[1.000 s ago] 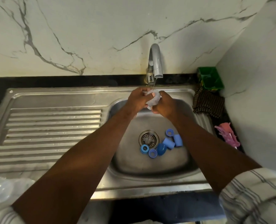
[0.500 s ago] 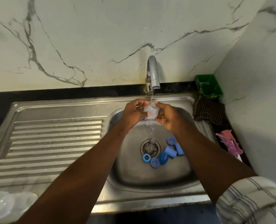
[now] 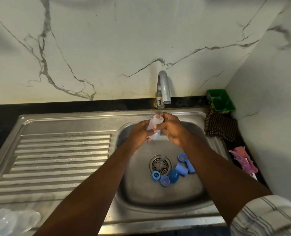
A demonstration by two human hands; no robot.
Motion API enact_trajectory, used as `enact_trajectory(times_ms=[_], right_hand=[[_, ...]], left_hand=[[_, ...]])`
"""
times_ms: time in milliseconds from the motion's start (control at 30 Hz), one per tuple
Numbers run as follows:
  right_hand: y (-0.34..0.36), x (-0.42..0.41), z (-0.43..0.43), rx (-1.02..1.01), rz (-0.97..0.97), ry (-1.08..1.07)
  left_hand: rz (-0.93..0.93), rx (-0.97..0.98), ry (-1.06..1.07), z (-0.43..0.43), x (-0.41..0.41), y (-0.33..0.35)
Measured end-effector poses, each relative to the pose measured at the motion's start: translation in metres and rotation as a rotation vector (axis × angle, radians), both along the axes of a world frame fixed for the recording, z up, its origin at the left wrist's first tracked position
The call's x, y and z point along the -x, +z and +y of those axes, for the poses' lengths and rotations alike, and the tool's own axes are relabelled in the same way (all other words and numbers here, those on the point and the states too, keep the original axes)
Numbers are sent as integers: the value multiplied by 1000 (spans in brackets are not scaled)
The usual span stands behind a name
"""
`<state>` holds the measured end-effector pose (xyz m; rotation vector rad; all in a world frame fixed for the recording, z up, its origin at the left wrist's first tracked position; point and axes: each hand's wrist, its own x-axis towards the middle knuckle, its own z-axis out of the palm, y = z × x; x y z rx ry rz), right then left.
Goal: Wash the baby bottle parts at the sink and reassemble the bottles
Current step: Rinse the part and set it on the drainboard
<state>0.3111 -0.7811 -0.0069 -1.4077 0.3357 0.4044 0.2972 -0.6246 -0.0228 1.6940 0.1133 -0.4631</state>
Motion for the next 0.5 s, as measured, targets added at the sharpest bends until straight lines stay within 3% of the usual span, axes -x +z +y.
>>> enact_trajectory(times_ms=[167,367,500], right_hand=[[3,-3,-5,48,-83,-72],[8,3,-11,-225,-63,-271],[6,5,-6,-176,33,-260]], left_hand=[[-292,-255,-116,-7,-11,6],[-546,-509,-129,-24,-24,19],[-541,-542,-110,-23,-27,21]])
